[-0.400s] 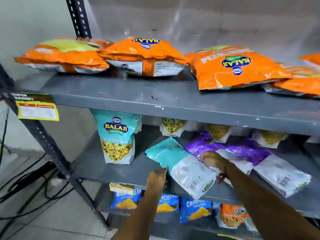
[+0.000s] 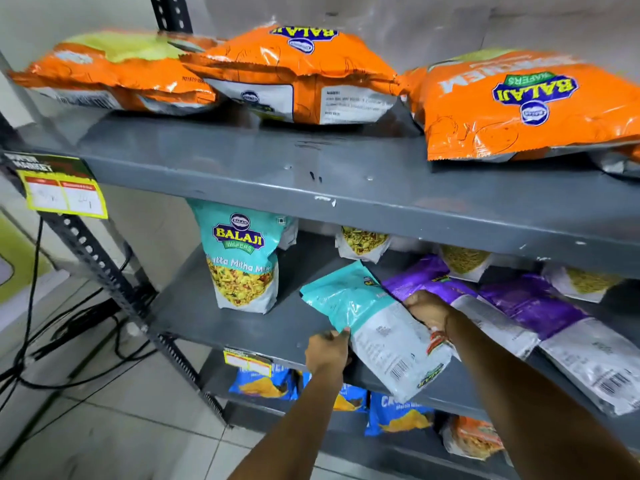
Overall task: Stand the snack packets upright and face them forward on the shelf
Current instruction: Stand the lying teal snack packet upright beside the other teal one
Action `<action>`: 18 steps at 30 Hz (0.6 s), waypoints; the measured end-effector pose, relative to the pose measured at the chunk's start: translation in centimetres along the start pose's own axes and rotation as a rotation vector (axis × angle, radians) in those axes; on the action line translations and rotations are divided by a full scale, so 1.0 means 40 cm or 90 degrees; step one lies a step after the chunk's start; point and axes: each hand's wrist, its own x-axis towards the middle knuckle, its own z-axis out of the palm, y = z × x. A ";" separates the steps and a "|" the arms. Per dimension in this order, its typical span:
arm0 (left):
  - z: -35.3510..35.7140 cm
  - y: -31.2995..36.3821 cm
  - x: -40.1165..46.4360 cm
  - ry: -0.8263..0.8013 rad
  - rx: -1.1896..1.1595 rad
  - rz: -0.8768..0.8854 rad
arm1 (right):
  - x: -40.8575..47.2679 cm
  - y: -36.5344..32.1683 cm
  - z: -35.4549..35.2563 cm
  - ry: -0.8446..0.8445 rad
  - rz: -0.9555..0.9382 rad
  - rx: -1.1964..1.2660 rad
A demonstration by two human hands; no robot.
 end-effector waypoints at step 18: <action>-0.076 0.312 -0.024 0.029 -0.101 0.483 | -0.176 -0.111 -0.033 0.268 -0.295 0.529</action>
